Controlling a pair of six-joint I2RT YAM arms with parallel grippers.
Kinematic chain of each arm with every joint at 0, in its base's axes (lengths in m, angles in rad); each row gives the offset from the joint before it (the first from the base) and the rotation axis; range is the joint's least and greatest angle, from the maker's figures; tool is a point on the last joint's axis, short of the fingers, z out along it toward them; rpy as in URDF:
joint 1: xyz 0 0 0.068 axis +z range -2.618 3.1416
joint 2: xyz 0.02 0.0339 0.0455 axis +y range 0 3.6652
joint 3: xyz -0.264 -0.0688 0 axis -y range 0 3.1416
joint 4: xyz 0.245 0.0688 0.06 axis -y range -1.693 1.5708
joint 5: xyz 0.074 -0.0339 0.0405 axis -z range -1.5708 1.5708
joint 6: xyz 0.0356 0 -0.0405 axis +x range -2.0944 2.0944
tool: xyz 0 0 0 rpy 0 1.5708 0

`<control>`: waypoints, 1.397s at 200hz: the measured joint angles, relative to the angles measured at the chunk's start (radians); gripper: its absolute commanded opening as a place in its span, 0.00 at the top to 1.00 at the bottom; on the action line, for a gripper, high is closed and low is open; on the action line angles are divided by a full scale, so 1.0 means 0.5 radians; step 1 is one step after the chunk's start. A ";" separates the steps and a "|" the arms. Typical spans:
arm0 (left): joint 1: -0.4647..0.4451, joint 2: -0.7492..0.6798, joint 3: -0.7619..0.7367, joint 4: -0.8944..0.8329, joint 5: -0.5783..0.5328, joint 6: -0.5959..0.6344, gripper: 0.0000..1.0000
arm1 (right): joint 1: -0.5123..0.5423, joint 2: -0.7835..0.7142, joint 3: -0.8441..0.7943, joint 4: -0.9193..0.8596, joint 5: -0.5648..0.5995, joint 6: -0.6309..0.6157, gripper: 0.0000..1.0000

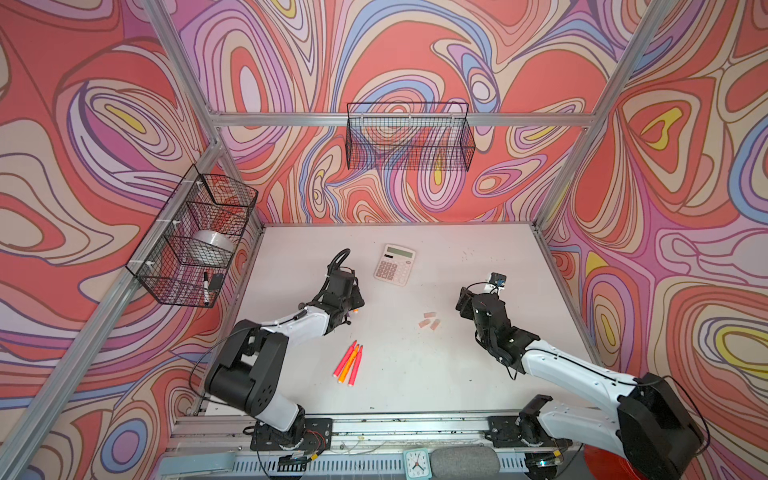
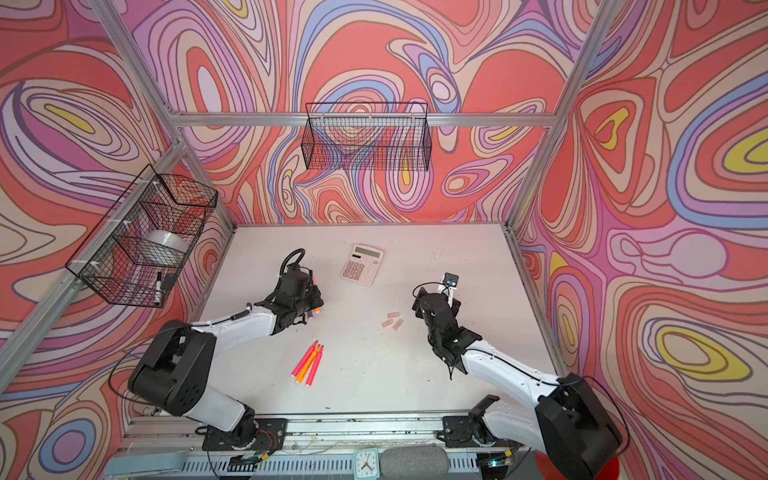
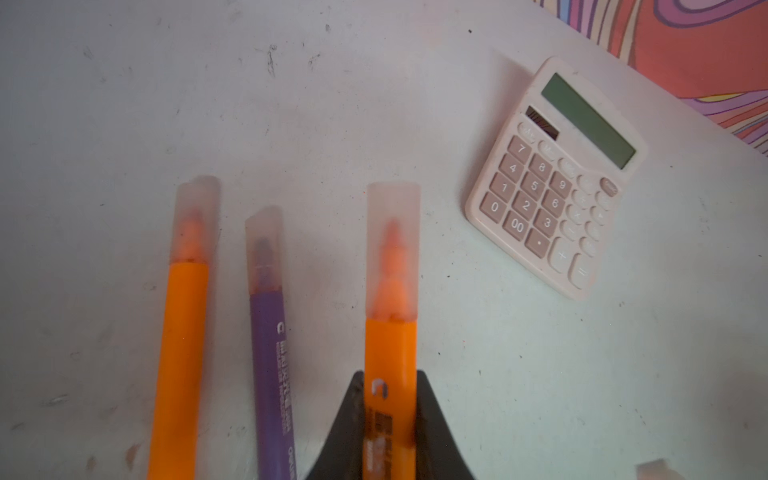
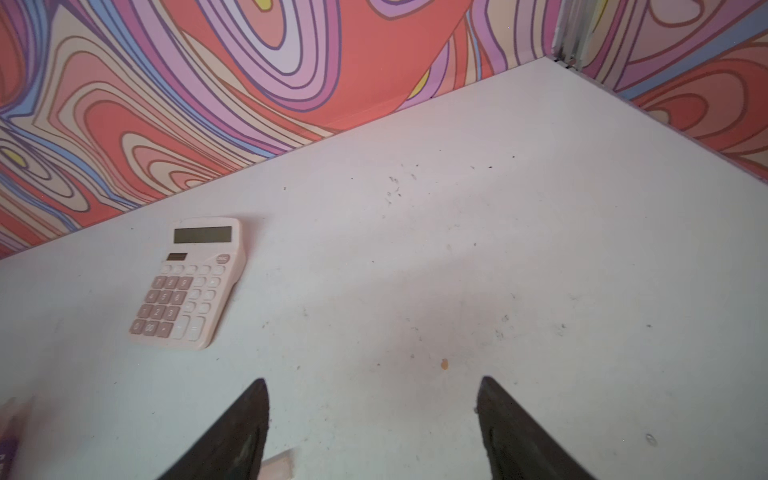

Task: Insert the pens into the pen caps

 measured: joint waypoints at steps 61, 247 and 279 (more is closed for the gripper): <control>0.000 0.295 0.186 -0.222 -0.093 -0.121 1.00 | -0.066 -0.041 -0.089 0.127 0.245 -0.035 0.15; -0.187 -0.336 0.382 -0.858 -0.364 0.079 0.45 | -0.188 -0.043 -0.127 0.114 0.225 -0.006 0.15; -0.463 -0.778 0.142 -0.922 -0.381 0.146 0.46 | -0.203 -0.043 -0.126 0.104 0.211 0.005 0.15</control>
